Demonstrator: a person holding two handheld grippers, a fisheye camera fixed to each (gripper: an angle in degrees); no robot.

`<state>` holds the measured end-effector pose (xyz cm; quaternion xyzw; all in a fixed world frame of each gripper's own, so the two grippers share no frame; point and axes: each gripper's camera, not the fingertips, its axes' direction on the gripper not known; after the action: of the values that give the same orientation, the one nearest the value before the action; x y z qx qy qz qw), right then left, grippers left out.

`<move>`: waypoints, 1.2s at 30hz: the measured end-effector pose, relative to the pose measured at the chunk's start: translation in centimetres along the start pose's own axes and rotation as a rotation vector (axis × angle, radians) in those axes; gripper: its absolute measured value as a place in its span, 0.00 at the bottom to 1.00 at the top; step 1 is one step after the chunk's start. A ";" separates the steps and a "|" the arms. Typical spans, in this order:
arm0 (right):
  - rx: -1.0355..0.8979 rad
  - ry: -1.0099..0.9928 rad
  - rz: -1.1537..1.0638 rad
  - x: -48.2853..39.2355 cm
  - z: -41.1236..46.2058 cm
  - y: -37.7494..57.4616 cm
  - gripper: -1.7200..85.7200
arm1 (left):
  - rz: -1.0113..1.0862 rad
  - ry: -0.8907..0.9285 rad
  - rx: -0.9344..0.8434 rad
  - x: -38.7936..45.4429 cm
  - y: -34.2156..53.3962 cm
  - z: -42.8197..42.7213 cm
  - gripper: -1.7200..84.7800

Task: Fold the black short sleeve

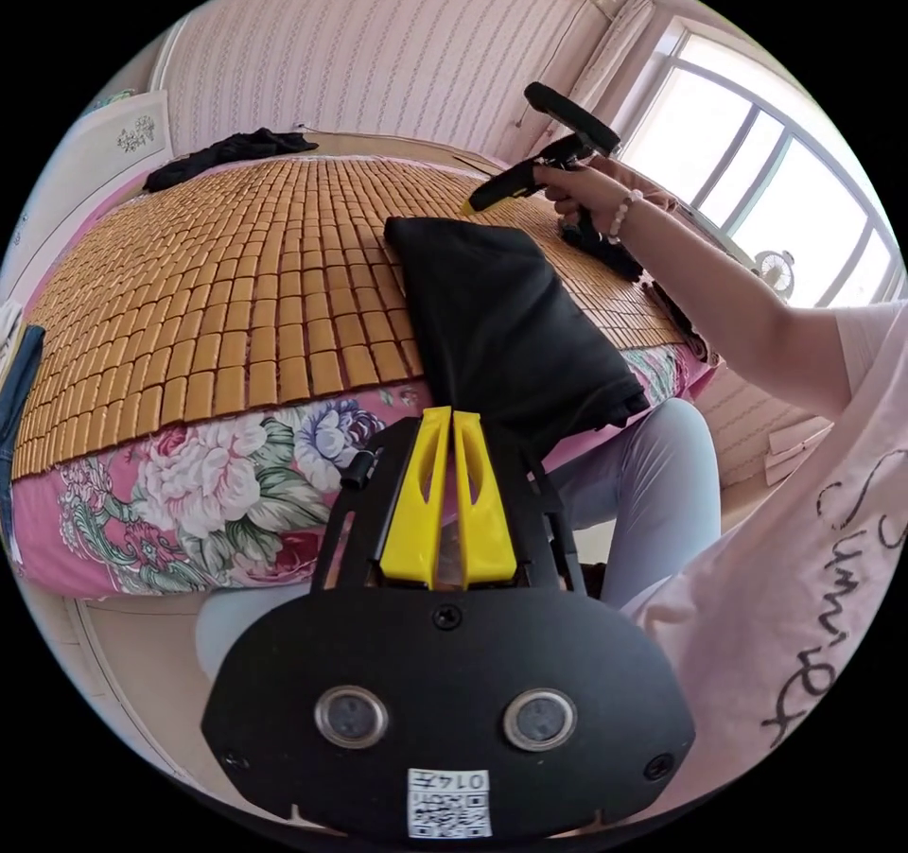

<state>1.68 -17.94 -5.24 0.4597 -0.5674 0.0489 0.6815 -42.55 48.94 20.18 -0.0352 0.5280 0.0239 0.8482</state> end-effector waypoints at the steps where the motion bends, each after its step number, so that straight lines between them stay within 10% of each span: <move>1: -0.026 0.043 0.010 1.2 0.1 1.3 0.11 | -0.001 0.003 0.002 0.0 0.1 -0.1 0.01; 19: 0.349 -0.220 0.180 12.5 -12.0 21.9 0.05 | 0.202 -0.099 0.075 5.8 -2.2 -3.6 0.07; 27: 0.253 -0.342 0.348 11.9 -9.3 34.0 0.11 | 0.320 0.038 -0.052 15.5 -21.1 12.2 0.11; 36: 0.272 -0.553 0.331 15.6 -11.8 37.4 0.04 | 0.345 -0.031 -0.275 18.9 -22.7 22.1 0.04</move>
<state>-6.23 4.42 29.70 0.4437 -0.7856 0.1077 0.4175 -12.67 28.28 13.71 -0.0595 0.5049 0.2408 0.8267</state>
